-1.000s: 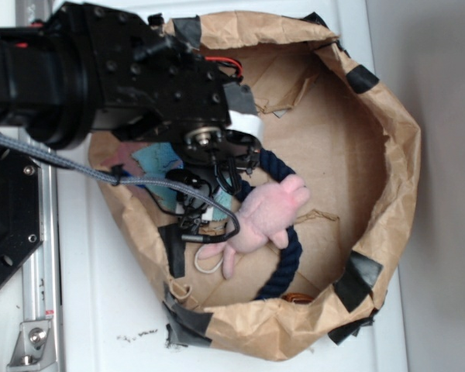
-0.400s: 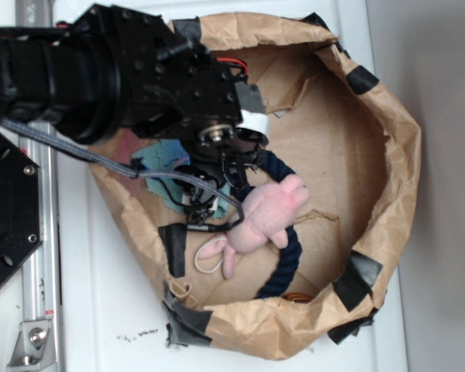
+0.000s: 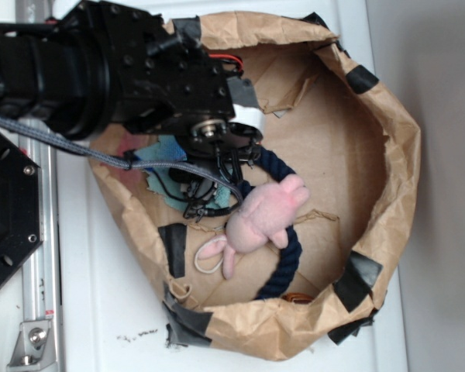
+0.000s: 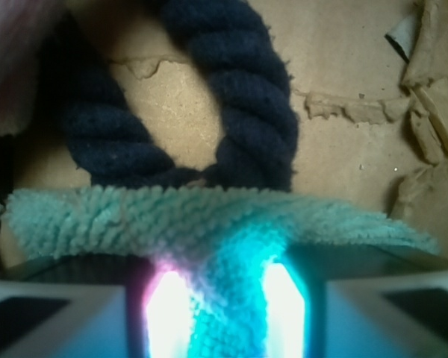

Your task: Grab the blue cloth.

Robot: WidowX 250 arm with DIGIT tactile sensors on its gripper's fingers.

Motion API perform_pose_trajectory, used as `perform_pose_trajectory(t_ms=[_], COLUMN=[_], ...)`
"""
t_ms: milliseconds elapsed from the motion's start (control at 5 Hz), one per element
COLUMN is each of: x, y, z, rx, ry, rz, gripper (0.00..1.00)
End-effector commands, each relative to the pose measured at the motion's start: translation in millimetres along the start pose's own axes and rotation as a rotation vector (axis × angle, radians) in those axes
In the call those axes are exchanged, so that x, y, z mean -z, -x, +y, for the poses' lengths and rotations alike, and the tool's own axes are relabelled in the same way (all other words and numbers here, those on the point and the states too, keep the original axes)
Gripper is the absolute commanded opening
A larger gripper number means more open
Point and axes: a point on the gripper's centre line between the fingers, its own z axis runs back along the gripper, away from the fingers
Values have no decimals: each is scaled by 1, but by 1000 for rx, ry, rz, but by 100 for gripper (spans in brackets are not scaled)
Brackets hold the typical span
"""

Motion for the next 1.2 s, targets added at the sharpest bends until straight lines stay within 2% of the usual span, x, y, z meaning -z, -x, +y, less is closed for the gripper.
perform_pose_trajectory(t_ms=[0, 200, 400, 600, 800, 1000], x=[-12, -20, -68, -117, -167, -162], y=[-2, -1, 1, -2, -15, -23], z=[9, 10, 7, -3, -11, -10], rx=[-32, -43, -49, -41, -65, -80], ry=[-19, -27, -44, 0, -19, -57], rz=[-37, -46, -108, -199, -206, -193], gripper=[0, 0, 0, 0, 0, 0])
